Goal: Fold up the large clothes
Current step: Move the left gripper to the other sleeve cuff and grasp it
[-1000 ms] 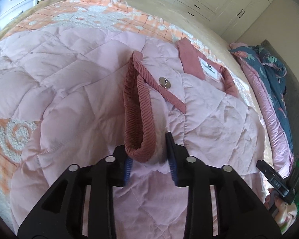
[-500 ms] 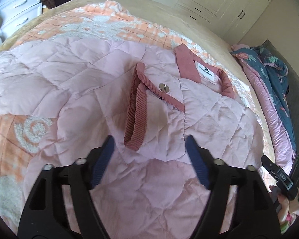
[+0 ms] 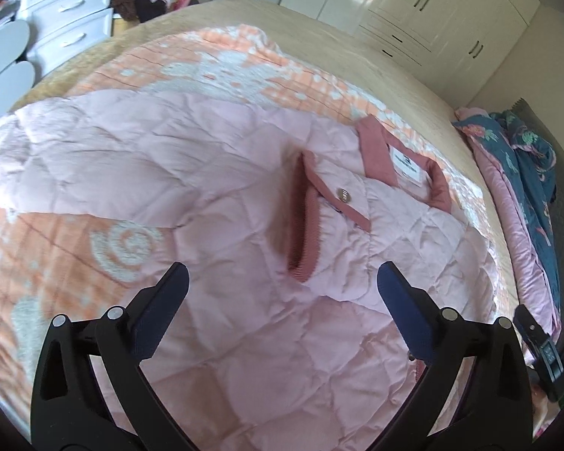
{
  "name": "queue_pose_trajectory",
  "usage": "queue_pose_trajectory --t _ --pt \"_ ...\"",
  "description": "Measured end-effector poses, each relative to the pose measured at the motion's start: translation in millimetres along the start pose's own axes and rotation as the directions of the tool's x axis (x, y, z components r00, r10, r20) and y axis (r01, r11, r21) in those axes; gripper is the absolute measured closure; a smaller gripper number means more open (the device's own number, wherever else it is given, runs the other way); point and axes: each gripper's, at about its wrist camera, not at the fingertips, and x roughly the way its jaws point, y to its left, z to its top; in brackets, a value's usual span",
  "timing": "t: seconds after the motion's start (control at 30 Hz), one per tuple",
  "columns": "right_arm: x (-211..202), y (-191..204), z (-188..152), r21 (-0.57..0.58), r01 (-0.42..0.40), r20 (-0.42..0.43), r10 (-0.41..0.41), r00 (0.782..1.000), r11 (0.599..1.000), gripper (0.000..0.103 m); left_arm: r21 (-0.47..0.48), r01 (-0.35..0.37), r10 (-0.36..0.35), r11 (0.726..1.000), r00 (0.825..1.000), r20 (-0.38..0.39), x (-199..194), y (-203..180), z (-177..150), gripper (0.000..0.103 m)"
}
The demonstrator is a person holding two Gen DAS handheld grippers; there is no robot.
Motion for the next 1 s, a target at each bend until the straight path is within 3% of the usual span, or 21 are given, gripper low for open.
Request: queue_pose_trajectory --t 0.37,1.0 --pt "-23 69 6 -0.099 -0.043 0.049 0.048 0.998 0.994 0.004 -0.034 -0.055 0.056 0.998 0.998 0.042 -21 29 8 0.009" --pt "-12 191 3 -0.240 -0.140 0.002 0.144 0.990 0.961 0.004 -0.177 -0.104 0.120 0.979 0.990 0.081 -48 95 26 0.009"
